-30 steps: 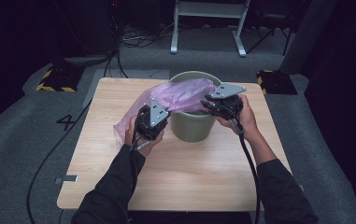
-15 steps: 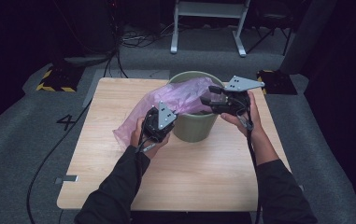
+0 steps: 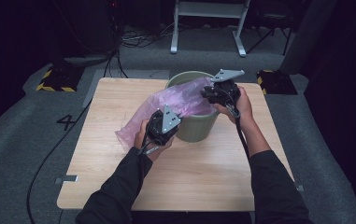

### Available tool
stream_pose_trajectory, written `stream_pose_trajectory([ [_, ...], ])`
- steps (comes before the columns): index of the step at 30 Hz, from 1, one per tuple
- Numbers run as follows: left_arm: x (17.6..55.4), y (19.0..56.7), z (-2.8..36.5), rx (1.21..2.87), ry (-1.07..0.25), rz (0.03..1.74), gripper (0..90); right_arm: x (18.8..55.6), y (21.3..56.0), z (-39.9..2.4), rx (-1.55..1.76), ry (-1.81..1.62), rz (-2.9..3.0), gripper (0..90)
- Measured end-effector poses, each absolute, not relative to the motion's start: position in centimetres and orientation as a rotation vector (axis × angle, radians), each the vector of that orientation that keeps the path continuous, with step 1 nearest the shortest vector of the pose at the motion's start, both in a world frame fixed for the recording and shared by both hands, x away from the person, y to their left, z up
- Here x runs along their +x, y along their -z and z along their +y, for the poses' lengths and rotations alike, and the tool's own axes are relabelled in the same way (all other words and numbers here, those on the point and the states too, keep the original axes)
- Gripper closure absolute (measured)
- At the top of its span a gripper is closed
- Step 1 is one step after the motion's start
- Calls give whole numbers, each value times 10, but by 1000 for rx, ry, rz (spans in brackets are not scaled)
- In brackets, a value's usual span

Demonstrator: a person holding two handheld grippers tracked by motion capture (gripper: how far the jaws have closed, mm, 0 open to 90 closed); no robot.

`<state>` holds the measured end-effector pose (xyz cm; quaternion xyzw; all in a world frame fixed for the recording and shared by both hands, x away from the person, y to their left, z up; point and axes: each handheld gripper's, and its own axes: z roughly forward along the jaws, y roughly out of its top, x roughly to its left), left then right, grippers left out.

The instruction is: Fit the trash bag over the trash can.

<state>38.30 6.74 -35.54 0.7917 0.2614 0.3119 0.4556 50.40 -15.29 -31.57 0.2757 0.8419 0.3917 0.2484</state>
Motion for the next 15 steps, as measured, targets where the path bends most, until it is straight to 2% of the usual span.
stream_pose_trajectory([
  [6,384,357,58,1957,-765,635,894,509,325,-140,732,-920,2442,749],
  [15,386,357,55,1948,-760,637,892,490,313,-146,695,-1152,2317,408],
])
